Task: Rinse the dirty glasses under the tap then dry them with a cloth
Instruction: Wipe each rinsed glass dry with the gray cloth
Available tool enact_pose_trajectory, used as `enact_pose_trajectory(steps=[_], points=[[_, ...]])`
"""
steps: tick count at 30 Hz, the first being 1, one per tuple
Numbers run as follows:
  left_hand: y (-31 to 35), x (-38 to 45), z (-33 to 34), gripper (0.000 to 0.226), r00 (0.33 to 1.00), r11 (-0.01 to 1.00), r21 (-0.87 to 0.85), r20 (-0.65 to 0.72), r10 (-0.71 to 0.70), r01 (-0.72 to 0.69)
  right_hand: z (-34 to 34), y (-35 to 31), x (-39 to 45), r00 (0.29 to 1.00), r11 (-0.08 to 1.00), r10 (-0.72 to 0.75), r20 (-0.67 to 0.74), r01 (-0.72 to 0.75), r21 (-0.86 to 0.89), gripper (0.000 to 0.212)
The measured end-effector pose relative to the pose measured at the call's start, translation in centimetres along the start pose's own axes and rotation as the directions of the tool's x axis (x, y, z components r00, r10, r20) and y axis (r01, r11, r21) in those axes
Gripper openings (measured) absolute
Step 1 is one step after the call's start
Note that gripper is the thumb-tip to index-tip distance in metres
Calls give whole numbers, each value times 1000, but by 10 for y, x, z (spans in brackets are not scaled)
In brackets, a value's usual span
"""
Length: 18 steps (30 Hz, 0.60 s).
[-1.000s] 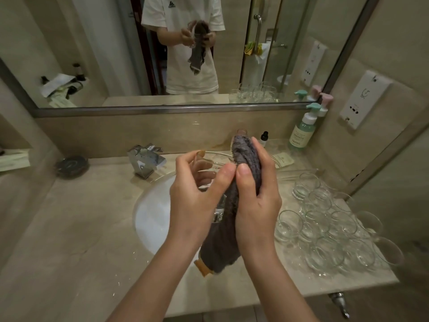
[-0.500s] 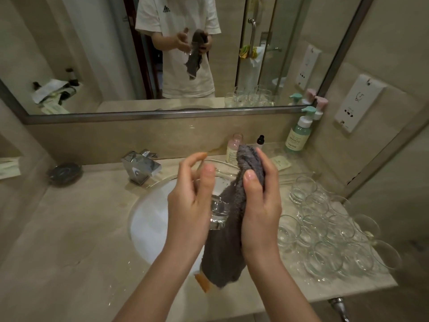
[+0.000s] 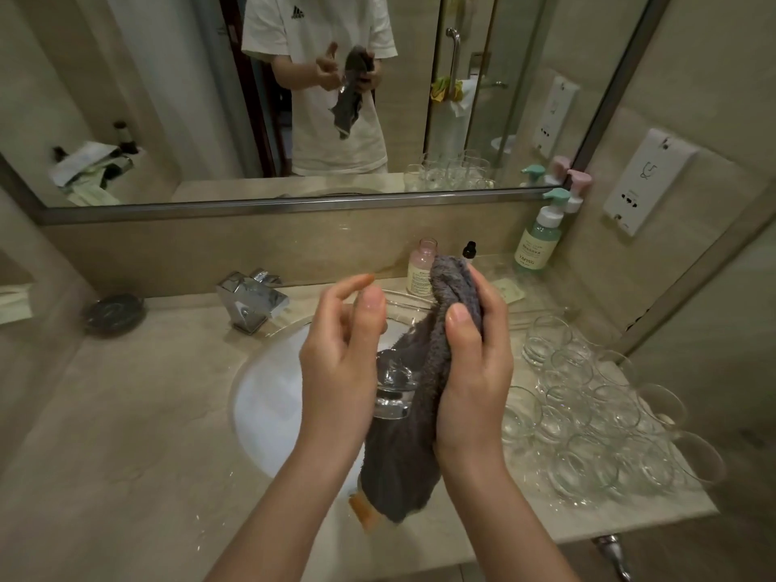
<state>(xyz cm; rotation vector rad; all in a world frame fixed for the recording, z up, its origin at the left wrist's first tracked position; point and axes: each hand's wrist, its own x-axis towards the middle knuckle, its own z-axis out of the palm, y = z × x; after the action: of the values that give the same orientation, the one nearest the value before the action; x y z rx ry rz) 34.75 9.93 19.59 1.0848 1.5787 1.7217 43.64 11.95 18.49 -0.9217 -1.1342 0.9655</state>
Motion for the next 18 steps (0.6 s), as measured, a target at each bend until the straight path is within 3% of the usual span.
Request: enact_pose_trajectory(steps=[3,5,8,12,14,18], points=[[0,-9,2,35,995,991,94,0,98,-98,1,1,-5,999,997,-54,-4,54,-53,45],[1,-12,2,43,993,989,92,25,117,-118,2,-1,-6,998,996,-66,-4,66,-57,43],[4,-4,-1,53,995,996,-89,96,19,-11,-1,-3,-3,999,999,-40,-2,40,5,41],[6,2,-1,63,961,922,-328,248,-124,204,-4,-5,4,999,993,52,17,-53,109,40],[5,0,2,65,969,913,-348,195,-152,213,-4,-5,5,998,994,59,18,-60,94,41],[-5,-5,5,45,998,984,-179,-58,-32,21,-4,-3,4,1000,999,29,-3,-29,28,45]])
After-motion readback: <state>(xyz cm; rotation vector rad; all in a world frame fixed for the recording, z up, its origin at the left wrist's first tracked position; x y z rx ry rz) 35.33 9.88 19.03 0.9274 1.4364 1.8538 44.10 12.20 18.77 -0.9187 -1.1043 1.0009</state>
